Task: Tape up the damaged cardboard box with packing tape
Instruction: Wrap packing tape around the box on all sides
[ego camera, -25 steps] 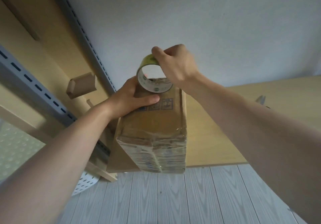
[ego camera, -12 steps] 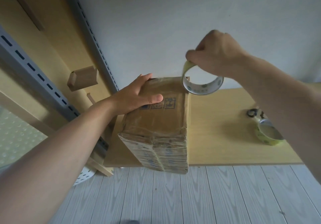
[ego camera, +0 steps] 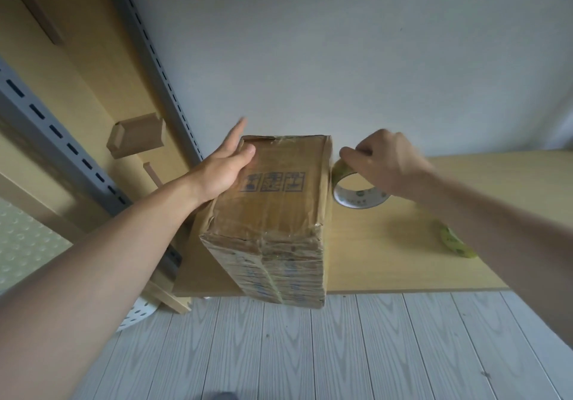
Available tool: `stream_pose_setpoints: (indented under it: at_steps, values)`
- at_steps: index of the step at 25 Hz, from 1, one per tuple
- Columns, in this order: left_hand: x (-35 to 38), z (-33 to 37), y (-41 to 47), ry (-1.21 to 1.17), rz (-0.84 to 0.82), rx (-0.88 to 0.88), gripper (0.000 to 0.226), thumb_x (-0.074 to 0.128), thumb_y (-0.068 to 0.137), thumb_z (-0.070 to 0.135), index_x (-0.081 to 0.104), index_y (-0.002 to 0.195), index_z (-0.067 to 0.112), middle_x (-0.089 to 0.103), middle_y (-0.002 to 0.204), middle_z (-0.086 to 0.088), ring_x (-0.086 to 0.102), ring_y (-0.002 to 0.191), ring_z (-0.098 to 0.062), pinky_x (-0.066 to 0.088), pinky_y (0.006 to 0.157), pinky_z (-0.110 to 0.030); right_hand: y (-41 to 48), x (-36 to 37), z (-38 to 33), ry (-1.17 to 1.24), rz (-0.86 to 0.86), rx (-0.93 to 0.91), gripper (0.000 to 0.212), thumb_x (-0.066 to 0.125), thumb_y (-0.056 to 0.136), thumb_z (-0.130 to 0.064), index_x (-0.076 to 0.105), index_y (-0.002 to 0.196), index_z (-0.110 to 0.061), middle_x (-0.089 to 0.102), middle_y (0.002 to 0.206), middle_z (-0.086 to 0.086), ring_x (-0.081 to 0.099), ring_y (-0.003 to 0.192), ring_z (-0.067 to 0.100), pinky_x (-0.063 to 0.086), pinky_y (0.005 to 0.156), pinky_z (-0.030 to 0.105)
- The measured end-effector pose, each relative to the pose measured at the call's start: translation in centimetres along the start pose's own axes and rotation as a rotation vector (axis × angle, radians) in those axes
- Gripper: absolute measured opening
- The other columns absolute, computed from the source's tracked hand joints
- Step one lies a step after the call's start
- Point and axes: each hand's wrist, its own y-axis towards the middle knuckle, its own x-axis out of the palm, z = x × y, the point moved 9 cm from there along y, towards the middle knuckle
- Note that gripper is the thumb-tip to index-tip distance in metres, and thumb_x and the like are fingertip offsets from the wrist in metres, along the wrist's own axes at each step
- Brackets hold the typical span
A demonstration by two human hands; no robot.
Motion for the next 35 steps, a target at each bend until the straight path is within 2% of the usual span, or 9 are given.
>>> stream_pose_setpoints:
  at_steps: [5, 9, 12, 14, 19, 22, 25, 30, 35]
  values:
    - [-1.3, -3.2, -0.3, -0.059, 0.073, -0.229, 0.072, 0.055, 0.094, 0.062, 0.046, 0.15, 0.018, 0.044, 0.154, 0.009, 0.039, 0.136, -0.004, 0.023, 0.117, -0.024, -1.0, 1.9, 2.0, 0.552, 0.113, -0.007, 0.051, 0.053, 0.093, -0.036, 0.025, 0.059, -0.01, 0.022, 0.058, 0.004, 0.02, 0.058, 0.019, 0.017, 0.056, 0.034]
    - [-1.5, -2.6, -1.4, -0.149, 0.21, -0.318, 0.036, 0.053, 0.102, 0.047, 0.073, 0.109, 0.019, 0.07, 0.125, -0.002, 0.064, 0.113, -0.017, 0.043, 0.108, -0.031, -1.2, 1.9, 3.9, 0.836, 0.113, 0.099, 0.048, 0.048, 0.094, -0.044, 0.023, 0.059, -0.023, 0.024, 0.054, -0.003, 0.021, 0.055, 0.02, 0.02, 0.058, 0.04]
    - [1.1, -2.0, -2.5, -0.296, 0.291, -0.32, 0.034, 0.054, 0.102, 0.042, 0.069, 0.106, 0.011, 0.077, 0.086, 0.002, 0.071, 0.071, -0.01, 0.054, 0.064, -0.013, -0.9, -0.2, 4.3, 1.02, 0.193, 0.147, 0.046, 0.048, 0.099, -0.041, 0.033, 0.059, -0.022, 0.029, 0.049, -0.006, 0.025, 0.049, 0.017, 0.022, 0.057, 0.032]
    - [4.6, -3.2, -3.2, -0.44, 0.29, -0.469, 0.045, 0.055, 0.1, 0.05, 0.069, 0.093, 0.008, 0.073, 0.064, -0.001, 0.069, 0.055, -0.014, 0.053, 0.049, -0.02, -0.5, -1.5, 4.1, 1.158, 0.235, 0.164, 0.046, 0.046, 0.101, -0.038, 0.034, 0.061, -0.02, 0.028, 0.048, -0.005, 0.023, 0.049, 0.017, 0.021, 0.054, 0.031]
    - [5.7, -5.4, -3.0, -0.011, 0.289, -0.37, 0.043, 0.045, 0.105, 0.042, 0.061, 0.131, 0.012, 0.063, 0.135, -0.012, 0.062, 0.114, -0.025, 0.048, 0.098, -0.033, -0.1, 0.5, 1.8, 1.167, 0.145, 0.115, 0.041, 0.051, 0.097, -0.039, 0.038, 0.063, -0.021, 0.03, 0.05, -0.005, 0.025, 0.049, 0.016, 0.023, 0.056, 0.031]
    - [4.2, -2.6, -1.7, -0.207, 0.129, -0.053, 0.063, 0.055, 0.094, 0.016, 0.037, 0.155, 0.022, 0.044, 0.157, -0.002, 0.042, 0.144, -0.021, 0.029, 0.121, -0.045, 0.0, 2.3, -1.6, 1.068, 0.055, 0.048, 0.054, 0.055, 0.098, -0.035, 0.047, 0.046, -0.022, 0.042, 0.046, -0.009, 0.038, 0.043, 0.009, 0.03, 0.06, 0.032]
    - [6.3, -0.2, -1.6, -0.126, -0.197, 0.072, 0.069, 0.065, 0.092, 0.015, 0.036, 0.154, 0.02, 0.056, 0.145, -0.002, 0.05, 0.137, -0.014, 0.039, 0.115, -0.033, -0.3, 5.1, -4.1, 0.847, -0.011, -0.035, 0.052, 0.057, 0.096, -0.04, 0.055, 0.054, -0.009, 0.052, 0.052, 0.003, 0.05, 0.049, 0.014, 0.04, 0.056, 0.037]
    - [9.2, -3.7, -2.0, -0.036, -0.12, -0.017, 0.085, 0.085, 0.08, 0.029, 0.031, 0.145, 0.02, 0.058, 0.131, 0.004, 0.059, 0.112, 0.009, 0.048, 0.09, -0.01, -0.3, 8.1, -3.4, 0.669, -0.128, 0.007, 0.061, 0.066, 0.087, -0.056, 0.035, 0.049, -0.021, 0.034, 0.044, -0.01, 0.033, 0.043, 0.011, 0.029, 0.048, 0.026]
    - [9.1, -4.4, -1.6, 0.032, -0.105, -0.029, 0.084, 0.079, 0.085, 0.034, 0.027, 0.151, 0.023, 0.054, 0.132, 0.013, 0.054, 0.109, 0.019, 0.042, 0.085, -0.001, -0.4, 7.7, -3.1, 0.452, -0.404, -0.062, 0.052, 0.07, 0.079, -0.065, 0.061, 0.06, -0.017, 0.061, 0.055, -0.005, 0.058, 0.053, 0.01, 0.043, 0.051, 0.022]
